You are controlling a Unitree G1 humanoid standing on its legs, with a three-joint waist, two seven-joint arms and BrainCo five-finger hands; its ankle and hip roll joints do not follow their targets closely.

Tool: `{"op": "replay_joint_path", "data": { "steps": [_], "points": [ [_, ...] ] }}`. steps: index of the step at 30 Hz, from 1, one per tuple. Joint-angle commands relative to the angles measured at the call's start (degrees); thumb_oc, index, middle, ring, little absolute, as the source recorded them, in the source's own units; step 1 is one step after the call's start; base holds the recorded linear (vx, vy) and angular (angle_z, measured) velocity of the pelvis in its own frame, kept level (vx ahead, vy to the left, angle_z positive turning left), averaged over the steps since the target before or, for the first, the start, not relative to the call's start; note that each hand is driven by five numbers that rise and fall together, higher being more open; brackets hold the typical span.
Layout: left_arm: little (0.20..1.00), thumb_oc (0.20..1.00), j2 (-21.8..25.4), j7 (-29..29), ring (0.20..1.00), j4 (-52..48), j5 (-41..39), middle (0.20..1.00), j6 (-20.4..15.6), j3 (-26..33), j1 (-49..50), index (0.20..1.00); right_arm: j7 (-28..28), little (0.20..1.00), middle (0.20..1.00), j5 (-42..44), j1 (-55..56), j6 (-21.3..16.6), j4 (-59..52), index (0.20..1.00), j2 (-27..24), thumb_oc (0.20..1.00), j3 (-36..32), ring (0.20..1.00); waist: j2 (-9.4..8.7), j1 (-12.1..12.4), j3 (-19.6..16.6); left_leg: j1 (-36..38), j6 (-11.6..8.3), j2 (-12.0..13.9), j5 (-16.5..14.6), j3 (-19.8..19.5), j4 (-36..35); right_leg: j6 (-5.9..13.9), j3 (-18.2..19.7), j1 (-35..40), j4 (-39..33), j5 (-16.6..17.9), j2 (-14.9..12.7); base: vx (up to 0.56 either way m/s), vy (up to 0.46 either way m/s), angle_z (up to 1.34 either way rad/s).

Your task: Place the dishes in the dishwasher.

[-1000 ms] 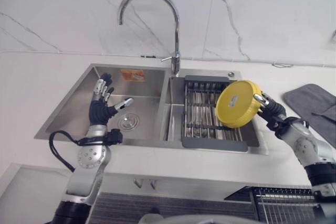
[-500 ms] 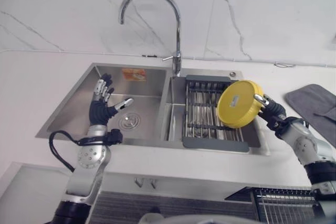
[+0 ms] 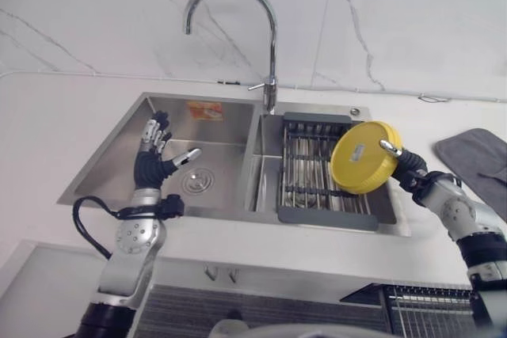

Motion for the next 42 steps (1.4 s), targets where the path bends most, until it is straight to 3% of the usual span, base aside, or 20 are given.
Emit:
{"op": "replay_joint_path", "data": {
  "steps": [1,6,7,9,13,17,22,38,42],
  "points": [
    [1.000,1.000,3.3,1.0,1.000,-0.9,-0.8,1.000,-1.8,-1.8,-3.9,1.000,1.5,1.000,1.000,0.0,-7.4,0.3,2.3,1.000,-4.4,1.000,2.5,1.000,-0.97,1.6,-1.0,3.5,-1.55,2.0,-3.5,0.5,0.1,-0.16,1.0,1.1,0.1,0.2,-1.8,0.00,0.000,0.00],
    [1.000,1.000,3.3,1.3,1.000,-0.9,-0.6,1.000,-1.6,-2.2,-4.0,1.000,3.1,1.000,1.000,-2.0,-8.0,1.1,3.7,1.000,-5.1,1.000,3.8,1.000,-1.01,1.6,-1.1,3.6,-1.56,2.0,-3.5,0.6,0.1,-0.18,1.1,1.1,0.1,0.2,-1.7,0.00,0.000,0.00],
    [1.000,1.000,3.4,1.2,1.000,-0.8,-0.7,1.000,-1.5,-2.1,-4.0,1.000,3.1,0.661,0.661,-2.1,-8.2,1.3,4.0,0.661,-5.3,0.661,4.0,0.661,-1.01,1.5,-1.1,3.7,-1.58,2.0,-3.4,0.7,0.1,-0.18,1.1,1.1,0.1,0.2,-1.7,0.00,0.000,0.00],
    [1.000,1.000,3.4,1.1,1.000,-0.6,-0.8,1.000,-1.4,-2.2,-4.1,1.000,2.1,0.200,0.200,-2.2,-8.6,1.2,4.5,0.200,-5.3,0.200,4.0,0.200,-0.98,1.5,-1.1,3.7,-1.56,2.0,-3.5,0.7,0.1,-0.20,1.1,1.1,0.1,0.3,-1.7,0.00,0.000,0.00],
    [1.000,1.000,3.3,1.4,1.000,-0.9,-0.6,1.000,-1.0,-2.5,-4.0,1.000,3.8,0.200,0.200,-6.7,-9.5,-1.7,3.4,0.200,-6.1,0.200,5.2,0.200,-0.98,1.5,-1.0,3.7,-1.58,2.0,-3.4,0.7,0.1,-0.17,1.3,1.0,0.1,0.3,-1.7,0.00,0.000,0.00],
    [1.000,1.000,3.0,1.5,1.000,-0.7,-0.3,1.000,-0.8,-3.0,-3.9,1.000,2.5,0.200,0.200,-5.1,-8.6,-0.4,2.8,0.200,-5.0,0.200,4.8,0.200,-0.86,1.4,-0.9,3.8,-1.51,2.0,-3.5,0.6,0.1,-0.21,1.6,1.1,0.1,0.3,-1.7,0.00,0.000,0.00],
    [1.000,1.000,3.0,1.2,1.000,-0.8,-0.4,1.000,-0.4,-3.4,-3.8,1.000,5.6,0.200,0.200,-10.4,-7.1,-3.1,1.9,0.200,-4.8,0.200,5.8,0.200,-0.87,1.4,-0.7,3.8,-1.51,2.0,-3.4,0.5,0.1,-0.12,1.6,1.0,0.1,0.4,-1.7,0.00,0.000,0.00],
    [1.000,1.000,2.5,0.5,1.000,-0.1,0.1,1.000,-0.5,-4.5,-3.8,1.000,-0.1,0.200,0.200,-4.1,-4.8,-4.9,-1.1,0.200,-1.0,0.200,3.8,0.200,-0.49,0.8,-0.3,3.9,-1.50,2.5,-3.4,0.9,0.1,-0.27,2.0,0.9,0.1,0.3,-1.4,0.00,0.000,0.00],
    [1.000,1.000,2.5,0.1,1.000,-0.3,0.0,1.000,-0.6,-4.1,-3.1,1.000,-3.8,0.200,0.200,-1.9,-3.5,-8.5,-5.4,0.200,0.5,0.200,2.2,0.200,-0.20,0.3,-0.6,4.1,-1.54,2.8,-3.4,1.3,0.1,-0.44,2.1,0.9,0.1,0.2,-1.1,0.00,-0.020,0.00]
  ]
}}
